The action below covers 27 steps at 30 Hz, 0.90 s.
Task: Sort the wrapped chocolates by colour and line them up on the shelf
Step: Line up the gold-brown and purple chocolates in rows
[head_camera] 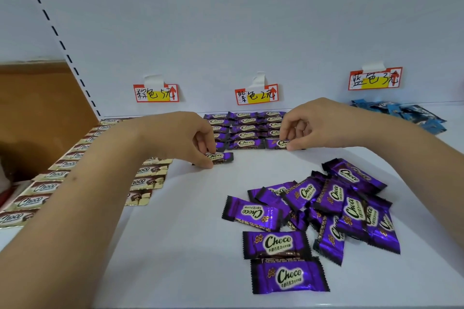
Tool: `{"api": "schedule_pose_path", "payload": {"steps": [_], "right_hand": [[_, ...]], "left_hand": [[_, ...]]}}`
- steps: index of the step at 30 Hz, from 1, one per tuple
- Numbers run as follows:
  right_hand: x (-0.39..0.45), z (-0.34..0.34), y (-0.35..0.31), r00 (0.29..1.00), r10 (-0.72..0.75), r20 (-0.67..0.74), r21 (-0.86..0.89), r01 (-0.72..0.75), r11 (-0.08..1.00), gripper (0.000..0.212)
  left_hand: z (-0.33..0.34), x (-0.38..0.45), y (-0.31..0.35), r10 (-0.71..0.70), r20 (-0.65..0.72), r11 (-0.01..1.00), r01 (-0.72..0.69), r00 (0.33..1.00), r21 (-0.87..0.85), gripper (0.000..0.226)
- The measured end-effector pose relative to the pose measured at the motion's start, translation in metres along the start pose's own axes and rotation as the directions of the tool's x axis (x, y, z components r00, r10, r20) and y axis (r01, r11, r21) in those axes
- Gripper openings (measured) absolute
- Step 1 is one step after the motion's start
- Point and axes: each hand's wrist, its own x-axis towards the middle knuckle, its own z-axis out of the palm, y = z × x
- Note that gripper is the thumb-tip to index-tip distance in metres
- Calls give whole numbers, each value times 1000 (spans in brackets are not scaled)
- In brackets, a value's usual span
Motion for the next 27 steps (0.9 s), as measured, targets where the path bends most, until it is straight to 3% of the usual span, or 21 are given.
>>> {"api": "schedule_pose_path", "payload": {"steps": [27], "right_hand": [[4,3,5,999,-38,-33,-5,38,999,15]], "left_hand": [[1,3,-4,27,-87,998,-21,996,63,26]]}}
